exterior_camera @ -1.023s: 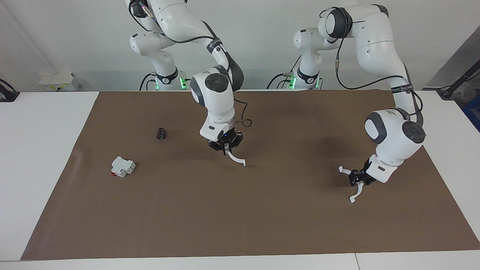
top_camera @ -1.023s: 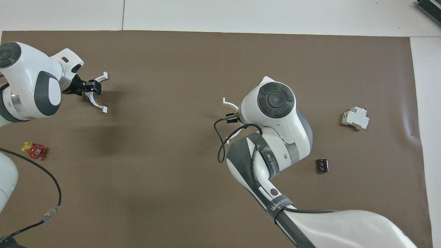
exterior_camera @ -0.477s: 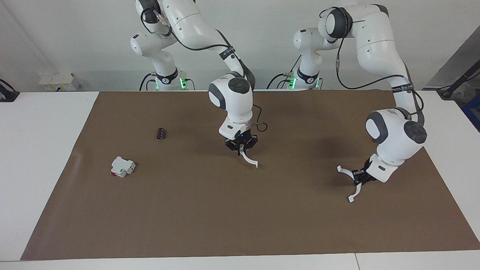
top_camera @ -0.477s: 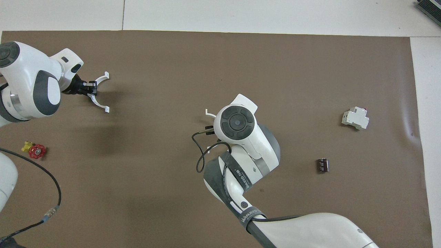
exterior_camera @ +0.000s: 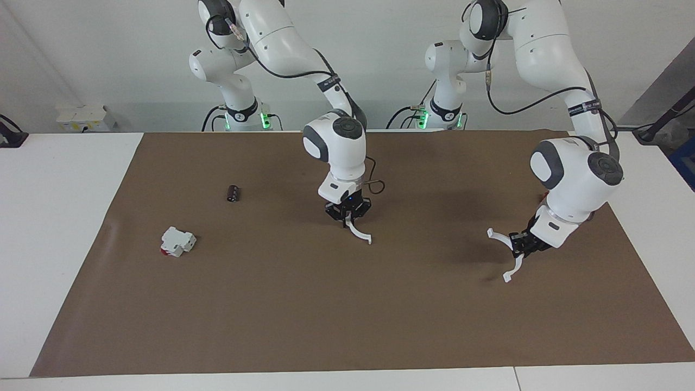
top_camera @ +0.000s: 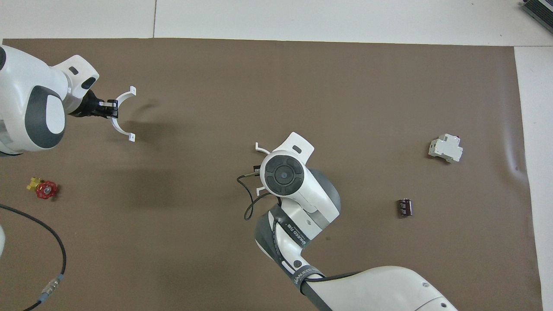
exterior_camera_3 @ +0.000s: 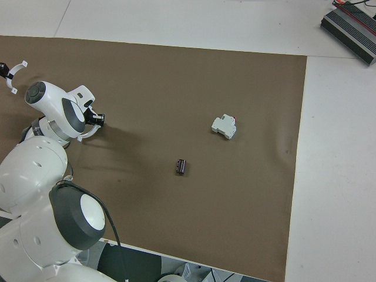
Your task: Assemble drain pipe with both arms
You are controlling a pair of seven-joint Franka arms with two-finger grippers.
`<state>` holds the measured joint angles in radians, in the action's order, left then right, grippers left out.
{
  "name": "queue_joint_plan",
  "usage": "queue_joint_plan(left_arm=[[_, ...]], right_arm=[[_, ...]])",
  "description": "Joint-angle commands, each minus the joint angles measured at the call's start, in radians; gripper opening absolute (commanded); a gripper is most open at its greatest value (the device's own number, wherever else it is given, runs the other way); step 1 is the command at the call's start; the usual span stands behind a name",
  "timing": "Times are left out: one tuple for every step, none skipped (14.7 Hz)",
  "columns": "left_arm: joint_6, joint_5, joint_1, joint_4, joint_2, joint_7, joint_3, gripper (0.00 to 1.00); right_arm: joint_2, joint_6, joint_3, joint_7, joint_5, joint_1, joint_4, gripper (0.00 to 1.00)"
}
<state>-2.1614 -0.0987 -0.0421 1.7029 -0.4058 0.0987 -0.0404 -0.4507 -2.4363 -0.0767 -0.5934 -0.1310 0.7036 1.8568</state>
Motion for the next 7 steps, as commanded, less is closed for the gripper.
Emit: queue_joint_plan(left_arm=[[0.002,-0.010,-0.064,0.087,0.070,-0.069,-0.013,0.00],[0.008,-0.006,-0.087,0.099,0.074,-0.091,-0.013,0.00],[0.003,-0.003,-0.096,0.121,0.082,-0.105,-0.013,0.00],[-0.006,-0.001,-0.119,0.135,0.088,-0.111,-0.013,0.00],[-0.011,0.007,-0.151,0.138,0.088,-0.128,-0.013,0.00],[-0.018,0.020,-0.168,0.139,0.088,-0.175,-0.013,0.00],[-0.034,0.043,-0.200,0.152,0.090,-0.226,-0.013,0.00]], right_arm=[[0.010,-0.027,0.000,-0.034,-0.049,0.000,0.027,0.00],[0.010,-0.027,0.000,-0.036,-0.049,0.000,0.025,0.00],[0.010,-0.029,0.000,-0.040,-0.047,-0.001,0.027,0.24],[0.010,-0.027,0.000,-0.042,-0.047,0.000,0.027,0.88],[0.010,-0.027,0.000,-0.049,-0.045,0.000,0.024,1.00],[0.010,-0.029,0.000,-0.058,-0.042,-0.001,0.015,1.00],[0.021,-0.023,0.000,-0.059,-0.036,-0.004,0.004,1.00]])
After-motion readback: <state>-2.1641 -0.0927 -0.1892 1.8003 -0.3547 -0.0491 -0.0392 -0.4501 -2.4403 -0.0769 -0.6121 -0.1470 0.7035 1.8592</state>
